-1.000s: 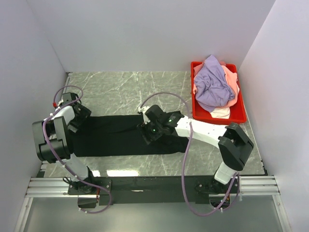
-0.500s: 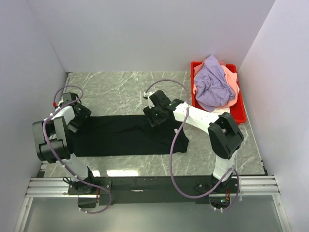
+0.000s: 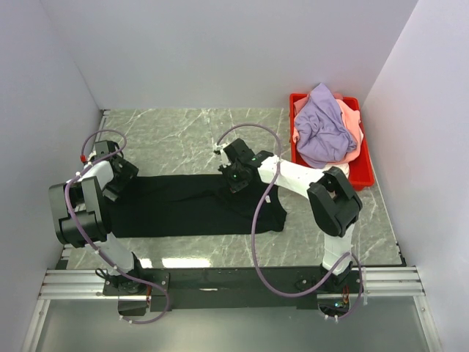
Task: Fold and stack the t-shirts
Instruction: Fold the tshirt
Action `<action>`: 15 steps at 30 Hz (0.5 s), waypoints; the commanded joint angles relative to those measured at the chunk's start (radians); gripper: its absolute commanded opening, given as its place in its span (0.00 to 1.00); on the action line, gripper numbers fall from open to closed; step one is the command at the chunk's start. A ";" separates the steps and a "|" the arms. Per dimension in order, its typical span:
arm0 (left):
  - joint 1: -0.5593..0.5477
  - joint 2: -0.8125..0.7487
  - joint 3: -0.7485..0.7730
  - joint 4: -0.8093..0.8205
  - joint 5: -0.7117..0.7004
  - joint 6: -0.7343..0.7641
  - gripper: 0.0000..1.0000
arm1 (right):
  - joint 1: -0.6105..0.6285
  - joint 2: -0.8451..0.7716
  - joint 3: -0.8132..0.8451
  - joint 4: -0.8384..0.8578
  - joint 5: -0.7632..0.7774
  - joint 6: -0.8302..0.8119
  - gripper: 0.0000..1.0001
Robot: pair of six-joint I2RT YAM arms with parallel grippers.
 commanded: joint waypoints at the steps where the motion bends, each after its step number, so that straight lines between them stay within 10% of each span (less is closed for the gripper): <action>1: 0.005 -0.004 -0.019 0.030 0.004 0.012 0.99 | 0.012 0.022 0.051 0.000 0.009 0.013 0.00; 15: 0.004 -0.011 -0.025 0.033 0.009 0.013 0.99 | 0.164 0.027 0.105 -0.138 0.055 0.278 0.00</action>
